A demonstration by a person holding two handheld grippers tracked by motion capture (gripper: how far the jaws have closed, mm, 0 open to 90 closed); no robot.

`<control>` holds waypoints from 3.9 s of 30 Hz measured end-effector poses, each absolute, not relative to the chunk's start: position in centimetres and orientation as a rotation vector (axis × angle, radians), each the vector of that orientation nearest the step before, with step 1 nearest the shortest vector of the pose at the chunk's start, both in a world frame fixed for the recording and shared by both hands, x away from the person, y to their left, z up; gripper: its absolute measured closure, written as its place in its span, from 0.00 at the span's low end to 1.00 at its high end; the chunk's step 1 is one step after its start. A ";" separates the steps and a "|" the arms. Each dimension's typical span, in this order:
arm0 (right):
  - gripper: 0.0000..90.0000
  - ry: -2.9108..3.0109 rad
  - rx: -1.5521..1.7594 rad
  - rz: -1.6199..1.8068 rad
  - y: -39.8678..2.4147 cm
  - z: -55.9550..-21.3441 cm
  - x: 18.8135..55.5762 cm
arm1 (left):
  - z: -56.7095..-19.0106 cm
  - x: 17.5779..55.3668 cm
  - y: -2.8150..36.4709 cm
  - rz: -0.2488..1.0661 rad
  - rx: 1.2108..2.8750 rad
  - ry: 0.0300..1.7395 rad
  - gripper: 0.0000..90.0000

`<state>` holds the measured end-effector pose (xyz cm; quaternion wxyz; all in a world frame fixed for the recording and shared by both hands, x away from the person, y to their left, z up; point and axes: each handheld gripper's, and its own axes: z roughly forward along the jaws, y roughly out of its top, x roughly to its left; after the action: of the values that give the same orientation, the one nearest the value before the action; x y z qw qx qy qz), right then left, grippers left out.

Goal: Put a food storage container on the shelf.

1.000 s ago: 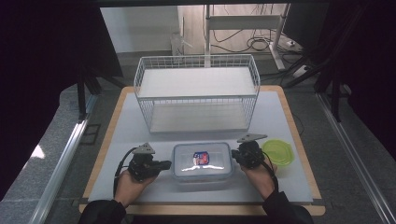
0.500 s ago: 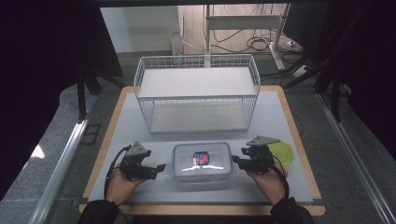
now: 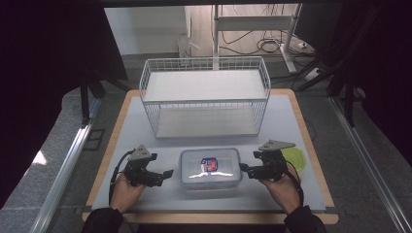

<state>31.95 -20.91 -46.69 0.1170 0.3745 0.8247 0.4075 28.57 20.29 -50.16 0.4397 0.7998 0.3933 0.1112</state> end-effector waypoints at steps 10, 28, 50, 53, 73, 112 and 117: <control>0.11 2.515 1.031 1.257 -19.7 -47.2 32.2 | -49.7 29.3 17.7 0.113 2.019 0.899 0.04; 0.07 2.768 1.285 1.272 -17.9 -49.4 34.8 | -52.0 32.0 15.7 -0.216 2.015 0.891 0.00; 0.55 2.675 1.497 1.483 -21.2 -48.5 32.8 | -51.5 29.7 18.9 -0.308 1.826 0.953 0.55; 0.57 2.662 1.503 1.516 -21.3 -48.5 32.8 | -51.4 29.7 19.1 -0.301 1.803 0.959 0.57; 0.60 2.539 1.398 1.529 -20.5 -47.2 32.0 | -50.3 29.9 18.5 -0.152 1.766 1.013 0.54; 0.60 2.408 1.210 1.690 -19.1 -36.9 36.3 | -38.2 33.8 20.2 0.034 1.756 0.909 0.55; 0.59 2.384 1.198 1.694 -18.9 -35.4 37.1 | -36.5 34.7 20.4 0.047 1.742 0.903 0.55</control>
<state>37.06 -18.85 -35.36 -0.0094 0.3791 0.7544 0.5359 34.70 20.40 -36.50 0.5559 0.7379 0.3822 0.0199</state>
